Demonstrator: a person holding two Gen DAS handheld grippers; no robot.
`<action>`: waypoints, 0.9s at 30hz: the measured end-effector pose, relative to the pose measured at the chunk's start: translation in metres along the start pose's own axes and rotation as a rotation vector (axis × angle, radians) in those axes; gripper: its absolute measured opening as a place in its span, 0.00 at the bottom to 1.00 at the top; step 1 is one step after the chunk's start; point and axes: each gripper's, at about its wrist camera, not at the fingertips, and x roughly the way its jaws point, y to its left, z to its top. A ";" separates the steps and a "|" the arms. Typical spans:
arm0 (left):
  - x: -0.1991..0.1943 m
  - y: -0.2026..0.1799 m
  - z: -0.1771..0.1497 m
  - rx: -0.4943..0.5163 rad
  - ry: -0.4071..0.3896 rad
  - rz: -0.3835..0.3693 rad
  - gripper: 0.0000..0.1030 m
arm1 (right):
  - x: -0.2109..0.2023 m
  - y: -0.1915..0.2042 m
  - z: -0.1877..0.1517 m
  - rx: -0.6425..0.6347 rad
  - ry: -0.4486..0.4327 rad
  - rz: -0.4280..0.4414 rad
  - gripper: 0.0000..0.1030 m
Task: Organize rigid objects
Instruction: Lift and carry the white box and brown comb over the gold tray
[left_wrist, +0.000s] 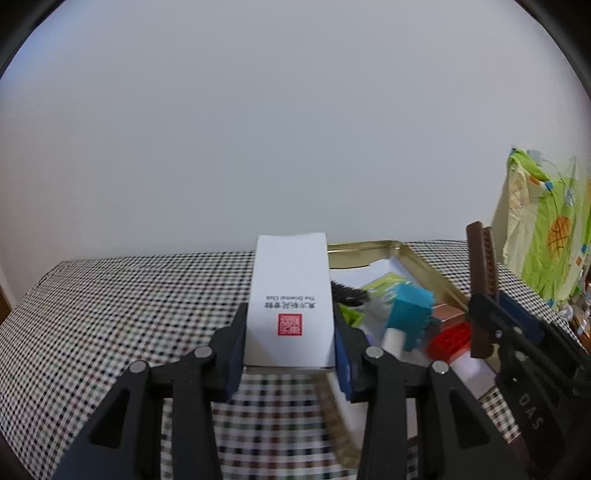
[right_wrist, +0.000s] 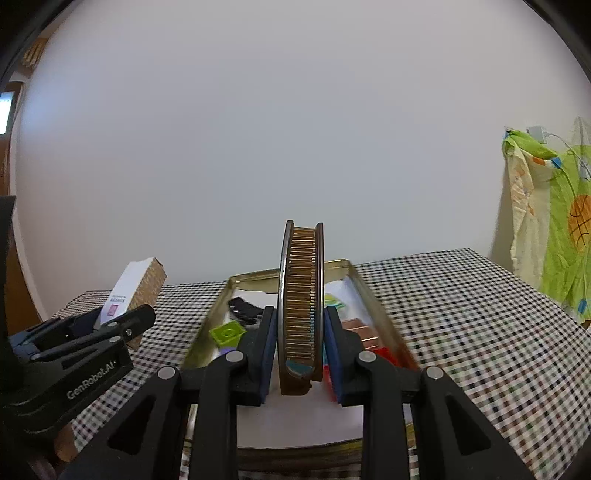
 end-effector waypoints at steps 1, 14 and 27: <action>0.001 -0.003 0.001 0.001 -0.001 -0.007 0.38 | -0.002 -0.001 0.001 0.010 0.003 -0.001 0.27; 0.019 -0.048 0.006 0.008 0.066 -0.079 0.38 | 0.009 -0.027 0.016 -0.011 0.032 -0.080 0.27; 0.040 -0.068 0.003 0.009 0.130 -0.064 0.38 | 0.036 -0.037 0.031 -0.058 0.081 -0.060 0.27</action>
